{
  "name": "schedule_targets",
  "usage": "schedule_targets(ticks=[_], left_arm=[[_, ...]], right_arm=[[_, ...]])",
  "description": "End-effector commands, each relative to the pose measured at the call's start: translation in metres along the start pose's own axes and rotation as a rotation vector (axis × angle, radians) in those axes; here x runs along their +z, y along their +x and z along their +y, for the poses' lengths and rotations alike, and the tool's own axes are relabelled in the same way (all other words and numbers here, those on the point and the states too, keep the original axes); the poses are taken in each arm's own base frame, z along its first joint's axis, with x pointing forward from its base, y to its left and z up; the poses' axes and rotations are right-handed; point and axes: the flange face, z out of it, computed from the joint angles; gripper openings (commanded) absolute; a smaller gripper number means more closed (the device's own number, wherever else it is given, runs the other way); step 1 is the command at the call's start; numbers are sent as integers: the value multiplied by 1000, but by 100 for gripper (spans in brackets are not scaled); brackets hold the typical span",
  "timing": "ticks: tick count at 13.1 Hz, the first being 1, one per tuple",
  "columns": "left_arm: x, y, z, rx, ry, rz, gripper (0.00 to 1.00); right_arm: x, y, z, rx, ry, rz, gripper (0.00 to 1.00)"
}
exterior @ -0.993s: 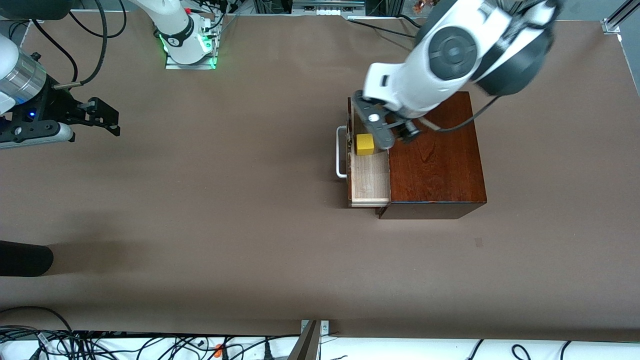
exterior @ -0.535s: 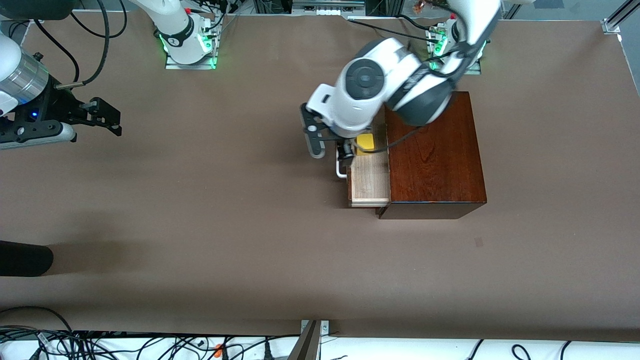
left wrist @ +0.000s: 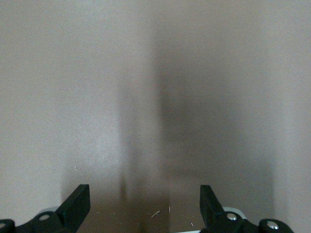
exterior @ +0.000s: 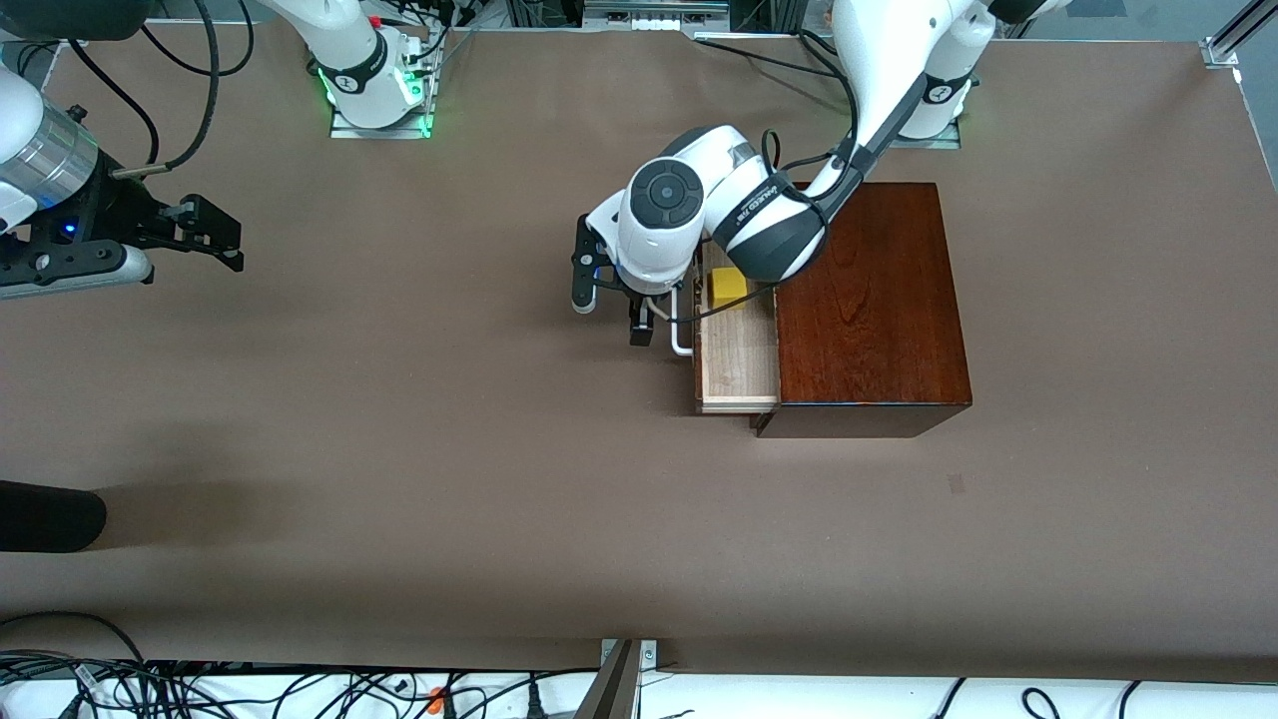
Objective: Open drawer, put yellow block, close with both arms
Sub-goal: 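Push the drawer front inward with the left gripper to close it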
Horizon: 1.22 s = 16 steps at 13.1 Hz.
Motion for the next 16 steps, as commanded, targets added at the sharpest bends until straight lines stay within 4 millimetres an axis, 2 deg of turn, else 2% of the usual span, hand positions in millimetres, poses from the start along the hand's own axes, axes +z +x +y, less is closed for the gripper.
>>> schedule_targets(ticks=[1, 3, 6, 11, 14, 16], left_arm=[[8, -7, -1, 41, -4, -39, 100], [11, -20, -1, 27, -54, -93, 100], [6, -48, -12, -12, -110, -142, 100], [0, -110, -41, -112, -187, -194, 100], [7, -134, -44, -132, -235, -257, 100], [-3, -147, -48, -146, -240, -274, 100]], right_arm=[[-4, 2, 3, 7, 0, 7, 100], [-5, 1, 3, 7, 0, 8, 100], [-5, 2, 3, 7, 0, 12, 100], [-5, 2, 3, 8, 1, 12, 100], [-5, 2, 4, 8, 1, 13, 100], [-5, 2, 5, 11, 1, 15, 100]])
